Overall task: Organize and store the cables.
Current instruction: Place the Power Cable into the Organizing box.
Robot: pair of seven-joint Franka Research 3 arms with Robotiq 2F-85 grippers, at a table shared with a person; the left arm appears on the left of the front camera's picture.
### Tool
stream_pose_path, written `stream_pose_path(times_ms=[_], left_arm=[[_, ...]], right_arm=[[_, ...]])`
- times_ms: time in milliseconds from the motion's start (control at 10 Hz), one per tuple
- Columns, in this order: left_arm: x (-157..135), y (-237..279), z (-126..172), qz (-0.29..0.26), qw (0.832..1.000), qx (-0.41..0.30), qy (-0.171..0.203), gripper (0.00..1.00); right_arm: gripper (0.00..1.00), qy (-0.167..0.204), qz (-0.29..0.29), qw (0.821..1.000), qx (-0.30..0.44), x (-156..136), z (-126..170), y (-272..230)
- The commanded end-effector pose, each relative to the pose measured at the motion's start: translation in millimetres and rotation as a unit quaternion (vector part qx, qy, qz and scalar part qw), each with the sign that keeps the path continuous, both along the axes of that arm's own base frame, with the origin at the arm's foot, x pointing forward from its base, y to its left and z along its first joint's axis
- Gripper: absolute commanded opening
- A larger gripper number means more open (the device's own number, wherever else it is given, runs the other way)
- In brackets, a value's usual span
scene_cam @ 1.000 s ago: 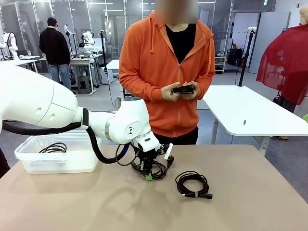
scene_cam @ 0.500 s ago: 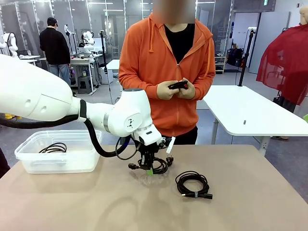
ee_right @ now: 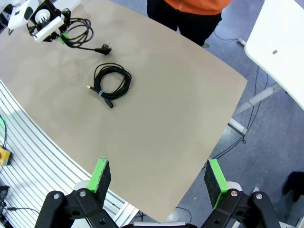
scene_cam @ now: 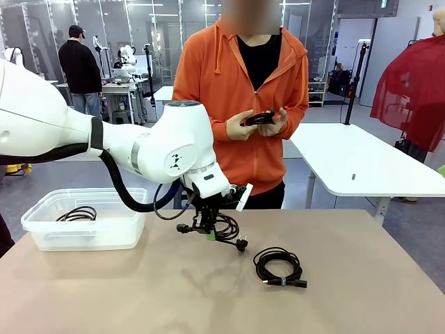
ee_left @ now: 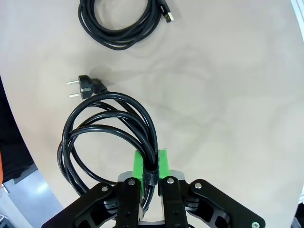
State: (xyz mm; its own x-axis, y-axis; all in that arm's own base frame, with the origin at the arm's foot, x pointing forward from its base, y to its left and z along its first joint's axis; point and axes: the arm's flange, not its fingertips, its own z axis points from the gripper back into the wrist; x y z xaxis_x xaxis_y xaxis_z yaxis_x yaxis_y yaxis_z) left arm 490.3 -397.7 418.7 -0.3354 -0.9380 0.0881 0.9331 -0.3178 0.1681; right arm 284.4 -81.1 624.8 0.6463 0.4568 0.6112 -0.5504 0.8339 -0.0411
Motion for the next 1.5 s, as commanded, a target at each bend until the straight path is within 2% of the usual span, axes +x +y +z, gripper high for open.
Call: stream_pose_path(times_ms=[0,200,300,500,700,900,1200,1400], left_arm=[[-6.3,8.9,-0.5,0.002,1.0,-0.002,-0.015,0.12],[-15.8,21.3,25.8,0.035,0.998,0.006,-0.052,0.12],[-27.5,32.4,49.9,0.05,0.996,0.006,-0.075,0.12],[-49.2,63.3,101.4,0.12,0.985,0.014,-0.124,0.12],[-63.0,105.7,144.1,0.175,0.975,-0.022,-0.137,0.12],[-72.4,154.9,177.8,0.274,0.95,-0.029,-0.145,0.12],[-78.8,225.5,184.6,0.372,0.909,-0.071,-0.175,0.12],[-92.2,251.5,183.5,0.386,0.9,-0.092,-0.177,0.12]], right_arm=[[1.0,0.0,0.001,1.0,-0.001,-1.2,-0.6,-1.1],[1.0,0.0,0.001,1.0,-0.001,-1.2,-0.6,-1.1],[1.0,0.0,0.001,1.0,-0.001,-1.2,-0.6,-1.1],[1.0,0.0,0.001,1.0,-0.001,-1.2,-0.6,-1.1],[1.0,0.0,0.001,1.0,-0.001,-1.2,-0.6,-1.1],[1.0,0.0,0.001,1.0,-0.001,-1.2,-0.6,-1.1],[1.0,0.0,0.001,1.0,-0.001,-1.2,-0.6,-1.1],[1.0,0.0,0.001,1.0,-0.001,-1.2,-0.6,-1.1]])
